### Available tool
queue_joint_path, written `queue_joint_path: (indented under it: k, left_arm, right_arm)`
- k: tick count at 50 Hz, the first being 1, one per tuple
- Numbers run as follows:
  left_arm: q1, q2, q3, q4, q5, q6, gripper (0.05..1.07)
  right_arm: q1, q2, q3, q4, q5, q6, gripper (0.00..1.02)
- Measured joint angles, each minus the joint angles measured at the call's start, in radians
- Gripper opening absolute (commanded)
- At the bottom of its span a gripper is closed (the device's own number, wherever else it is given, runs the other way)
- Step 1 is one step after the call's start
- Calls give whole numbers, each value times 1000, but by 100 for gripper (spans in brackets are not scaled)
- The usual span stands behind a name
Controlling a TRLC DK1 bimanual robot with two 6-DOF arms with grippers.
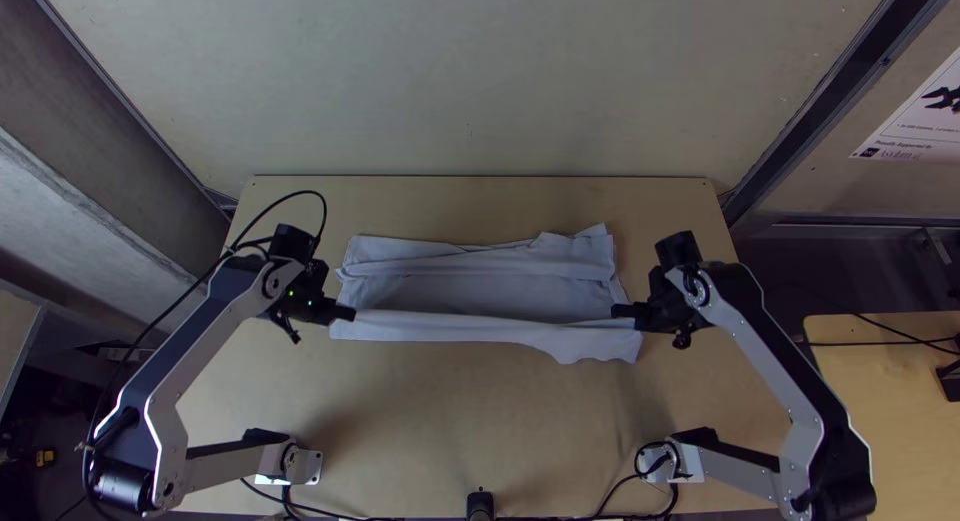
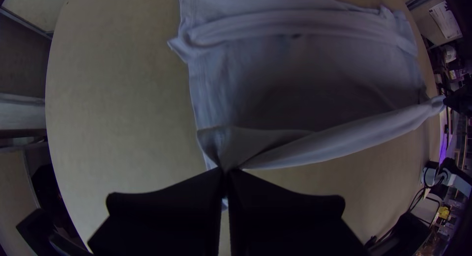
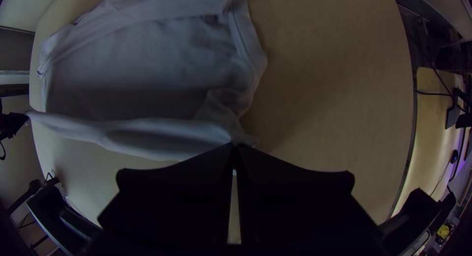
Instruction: Fold the t-shirt
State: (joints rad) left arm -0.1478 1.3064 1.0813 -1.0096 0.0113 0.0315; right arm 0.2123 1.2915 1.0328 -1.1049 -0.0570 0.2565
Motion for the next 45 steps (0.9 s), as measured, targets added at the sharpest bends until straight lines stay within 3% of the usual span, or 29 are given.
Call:
queue_joint_path:
  k: [17, 45]
  left_arm:
    - [43, 198, 161, 37, 0, 34, 8]
    - [54, 454, 401, 43, 0, 52, 9]
  right_arm:
    - [-37, 249, 206, 75, 9, -29, 3]
    - [-51, 651, 605, 81, 16, -56, 3]
